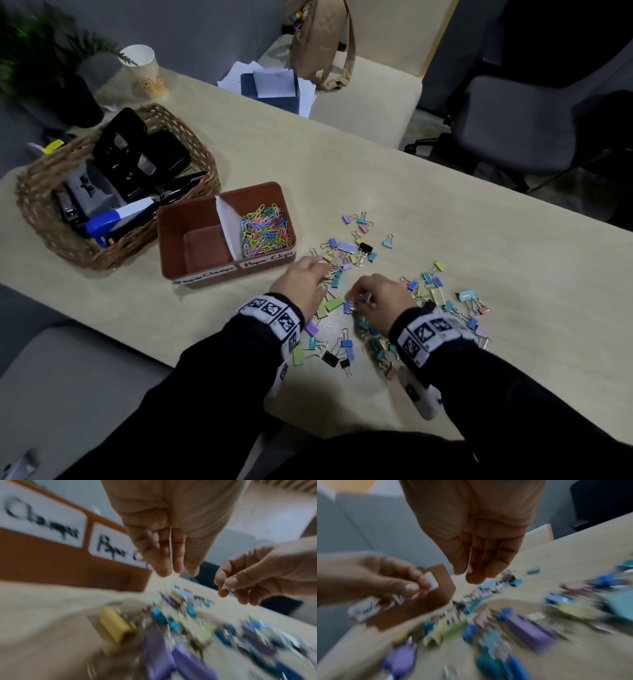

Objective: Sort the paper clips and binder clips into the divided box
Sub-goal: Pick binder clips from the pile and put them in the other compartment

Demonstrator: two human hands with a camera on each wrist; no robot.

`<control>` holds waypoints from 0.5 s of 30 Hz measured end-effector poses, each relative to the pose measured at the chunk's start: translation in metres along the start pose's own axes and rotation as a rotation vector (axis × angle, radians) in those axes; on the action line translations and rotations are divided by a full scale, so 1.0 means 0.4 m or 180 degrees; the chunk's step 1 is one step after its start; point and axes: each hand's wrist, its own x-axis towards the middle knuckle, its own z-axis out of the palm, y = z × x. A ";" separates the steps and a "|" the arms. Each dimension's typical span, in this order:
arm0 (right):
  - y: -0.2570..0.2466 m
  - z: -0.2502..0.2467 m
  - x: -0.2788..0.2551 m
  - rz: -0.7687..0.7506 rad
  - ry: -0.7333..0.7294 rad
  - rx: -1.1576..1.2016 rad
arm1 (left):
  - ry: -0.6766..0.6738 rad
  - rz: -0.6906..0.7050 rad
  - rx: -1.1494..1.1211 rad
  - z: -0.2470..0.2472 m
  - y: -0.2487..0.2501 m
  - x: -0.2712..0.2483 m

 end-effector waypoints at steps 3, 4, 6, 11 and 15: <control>0.012 0.035 -0.022 -0.0513 0.0068 -0.0435 | -0.0143 0.0178 0.0338 0.016 0.016 0.041; 0.007 0.041 -0.024 -0.0677 0.0095 -0.0496 | -0.0185 0.0202 0.0434 0.020 0.016 0.053; -0.008 0.054 -0.019 -0.0964 0.0040 -0.0674 | -0.0174 0.0187 0.0506 0.024 0.013 0.067; -0.046 0.074 0.014 -0.0917 -0.0291 -0.1227 | 0.0213 0.0152 0.0247 0.018 0.006 0.048; -0.065 0.090 0.036 -0.0770 -0.0255 -0.1403 | 0.0934 0.0067 -0.0732 -0.018 -0.005 -0.039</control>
